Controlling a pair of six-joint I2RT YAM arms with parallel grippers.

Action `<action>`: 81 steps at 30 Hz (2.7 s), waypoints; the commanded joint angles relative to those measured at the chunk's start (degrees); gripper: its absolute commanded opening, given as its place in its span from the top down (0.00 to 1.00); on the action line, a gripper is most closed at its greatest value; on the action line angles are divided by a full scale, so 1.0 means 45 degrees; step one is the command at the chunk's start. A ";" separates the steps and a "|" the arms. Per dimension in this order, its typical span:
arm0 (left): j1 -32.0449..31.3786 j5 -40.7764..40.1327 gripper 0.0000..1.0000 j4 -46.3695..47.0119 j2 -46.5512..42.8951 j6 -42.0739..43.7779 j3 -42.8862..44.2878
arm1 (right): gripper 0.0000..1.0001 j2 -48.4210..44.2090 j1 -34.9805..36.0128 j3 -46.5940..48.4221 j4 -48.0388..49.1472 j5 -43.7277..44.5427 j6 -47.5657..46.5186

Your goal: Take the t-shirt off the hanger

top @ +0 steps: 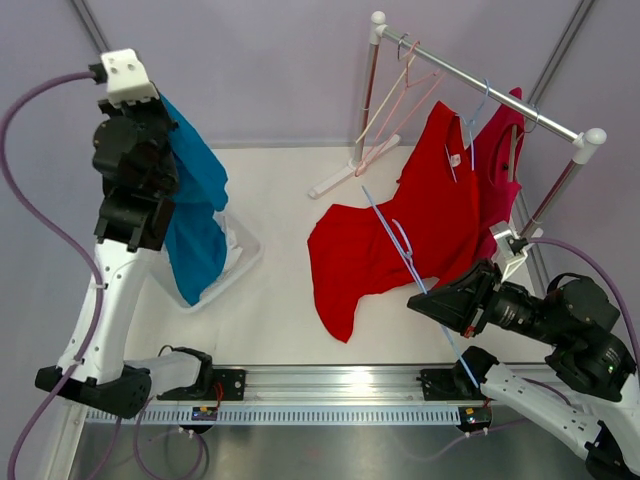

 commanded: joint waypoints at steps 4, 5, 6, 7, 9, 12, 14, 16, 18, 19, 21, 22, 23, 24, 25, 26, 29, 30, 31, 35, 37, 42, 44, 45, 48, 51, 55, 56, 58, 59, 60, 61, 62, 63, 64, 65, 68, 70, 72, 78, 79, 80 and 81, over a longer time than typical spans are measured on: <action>0.1567 0.0182 1.00 0.1026 -0.1321 -0.1755 -0.4853 | 1.00 0.0308 0.0144 -0.0302 0.0133 0.1335 -0.0182; 0.1607 0.0143 1.00 0.1025 -0.1457 -0.2183 -0.5360 | 1.00 0.0426 0.0145 -0.0341 0.0211 0.1956 -0.0143; 0.1666 0.0065 1.00 0.0948 -0.1691 -0.2284 -0.5810 | 1.00 0.0543 0.0125 -0.0534 0.0405 0.2214 -0.0008; 0.1763 -0.0071 1.00 0.0483 -0.1770 -0.2846 -0.6472 | 1.00 0.0796 0.0144 -0.0672 0.0890 0.2410 0.0090; 0.1881 -0.0286 1.00 -0.0066 -0.1985 -0.3728 -0.7023 | 1.00 0.1070 0.0144 -0.0984 0.1439 0.2763 0.0382; 0.1959 -0.1651 1.00 -0.1743 -0.1947 -0.4394 -0.7630 | 1.00 0.1501 0.0125 -0.1064 0.2554 0.3114 0.0521; 0.2037 -0.3032 1.00 -0.3403 -0.1674 -0.4859 -0.8039 | 1.00 0.1813 0.0144 -0.0947 0.2965 0.3541 0.0385; 0.2154 -0.3022 1.00 -0.4495 -0.1828 -0.5407 -0.8663 | 1.00 0.2105 0.0144 -0.0713 0.3140 0.4128 0.0151; 0.2232 -0.2399 1.00 -0.5008 -0.2588 -0.6637 -0.9756 | 1.00 0.2379 0.0125 -0.0362 0.3142 0.5530 -0.0160; 0.2233 -0.2126 1.00 -0.5049 -0.2939 -0.6911 -1.0185 | 1.00 0.2690 0.0144 -0.0167 0.3083 0.6078 -0.0298; 0.2233 -0.1130 1.00 -0.5340 -0.3819 -0.7556 -1.0561 | 1.00 0.3120 0.0125 0.0535 0.2986 0.7563 -0.0629; 0.2233 -0.0353 1.00 -0.5748 -0.4073 -0.7887 -1.0503 | 1.00 0.3606 0.0125 0.0847 0.2772 0.8516 -0.0709; 0.2233 -0.0017 1.00 -0.5965 -0.4482 -0.8006 -1.0464 | 1.00 0.3843 0.0106 0.1257 0.2809 0.8815 -0.0709; 0.2233 0.0276 0.99 -0.6141 -0.4718 -0.8027 -1.0540 | 1.00 0.4058 0.0106 0.1415 0.2886 0.9089 -0.0671; 0.2252 0.0859 0.85 -0.6162 -0.4894 -0.7853 -1.0696 | 1.00 0.4408 0.0086 0.1533 0.3177 0.9478 -0.0496; 0.2272 0.1271 0.31 -0.6182 -0.4954 -0.7658 -1.0775 | 1.00 0.4547 0.0067 0.1495 0.3470 0.9560 -0.0069; 0.2272 0.1957 0.01 -0.6786 -0.4993 -0.7422 -1.0523 | 1.00 0.5036 -0.0031 0.1418 0.4233 0.9872 0.0810; 0.2272 0.2288 0.01 -0.6787 -0.5516 -0.7383 -1.0386 | 1.00 0.5346 -0.0089 0.1398 0.4622 0.9931 0.0930; 0.2272 0.3142 0.01 -0.6768 -0.5888 -0.7460 -1.0308 | 1.00 0.5543 -0.0167 0.1455 0.4761 1.0028 0.1047; 0.2272 0.5237 0.01 -0.6826 -0.8094 -0.7441 -0.9936 | 1.00 0.6577 -0.1161 0.1846 0.5308 0.9659 0.1593; 0.2272 0.6345 0.01 -0.6885 -0.9360 -0.7557 -1.0052 | 1.00 0.7202 -0.1962 0.1983 0.5717 0.9154 0.1712; 0.2214 1.1648 0.01 -0.6768 -1.0481 -0.7405 -1.0638 | 1.00 0.8821 -0.3661 0.2607 0.6344 0.7746 0.2375; 0.1729 1.2969 0.01 -0.6768 -1.0521 -0.7208 -1.0910 | 1.00 0.9234 -0.4268 0.3037 0.6324 0.7704 0.2494; 0.1493 1.3458 0.01 -0.6749 -1.0579 -0.7129 -1.1009 | 1.00 0.9565 -0.4424 0.3135 0.6344 0.7724 0.2513; 0.0536 1.4555 0.01 -0.6787 -1.1144 -0.6604 -1.1439 | 1.00 1.0151 -0.4990 0.3526 0.6480 0.7843 0.2357; -0.0244 1.4965 0.01 -0.6671 -1.1692 -0.6697 -1.2275 | 1.00 1.0737 -0.5538 0.3935 0.7047 0.7472 0.2435; -0.0754 1.5650 0.01 -0.6203 -1.2180 -0.7166 -1.3625 | 1.00 1.1578 -0.6066 0.5318 0.6834 0.6865 0.2145; -0.0929 1.5960 0.01 -0.6163 -1.2239 -0.6916 -1.3511 | 1.00 1.1831 -0.6086 0.5749 0.6697 0.6923 0.2046; -0.1106 1.5769 0.01 -0.6143 -1.2259 -0.6933 -1.3529 | 1.00 1.2105 -0.6144 0.6159 0.6696 0.6924 0.1967; -0.1126 1.5748 0.01 -0.6046 -1.2259 -0.6991 -1.3549 | 1.00 1.2281 -0.6202 0.6376 0.6174 0.6866 0.1966; -0.1146 1.5767 0.01 -0.6026 -1.2259 -0.7050 -1.3588 | 1.00 1.2669 -0.6242 0.6552 0.6053 0.6807 0.1986; -0.1165 1.5845 0.01 -0.6006 -1.2259 -0.7070 -1.3627 | 1.00 1.2847 -0.6261 0.6863 0.5935 0.6748 0.2005; -0.1185 1.5865 0.01 -0.5948 -1.2279 -0.7070 -1.3647 | 1.00 1.3023 -0.6281 0.6963 0.5818 0.6767 0.2063; -0.1224 1.5865 0.01 -0.5967 -1.2318 -0.7128 -1.3666 | 1.00 1.3276 -0.6300 0.6944 0.5817 0.6748 0.2103; -0.1224 1.5846 0.01 -0.5948 -1.2376 -0.7129 -1.3686 | 1.00 1.3376 -0.6320 0.6848 0.5875 0.6748 0.2238; -0.1224 1.5846 0.01 -0.5928 -1.2396 -0.7148 -1.3686 | 1.00 1.3435 -0.6320 0.6711 0.6050 0.6748 0.2298; -0.1224 1.5846 0.01 -0.5909 -1.2357 -0.7207 -1.3744 | 1.00 1.3454 -0.6340 0.6047 0.6479 0.6865 0.2532; -0.1244 1.5846 0.01 -0.5870 -1.2318 -0.7246 -1.3744 | 1.00 1.3494 -0.6359 0.5812 0.6501 0.6845 0.2572; -0.1224 1.5884 0.01 -0.5870 -1.2240 -0.7246 -1.3744 | 1.00 1.3416 -0.6379 0.5540 0.6481 0.6904 0.2591; -0.1224 1.5866 0.01 -0.5870 -1.2279 -0.7265 -1.3783 | 0.92 1.2909 -0.6437 0.4954 0.6891 0.6652 0.2533; -0.1224 1.5865 0.01 -0.5870 -1.2318 -0.7265 -1.3783 | 0.84 1.2734 -0.6437 0.4855 0.6891 0.6592 0.2494; -0.1224 1.5827 0.01 -0.5870 -1.2299 -0.7285 -1.3783 | 0.65 1.2345 -0.6437 0.4758 0.6756 0.6514 0.2416; -0.1244 1.5807 0.01 -0.5870 -1.2298 -0.7285 -1.3783 | 0.54 1.2129 -0.6418 0.4621 0.6696 0.6397 0.2319</action>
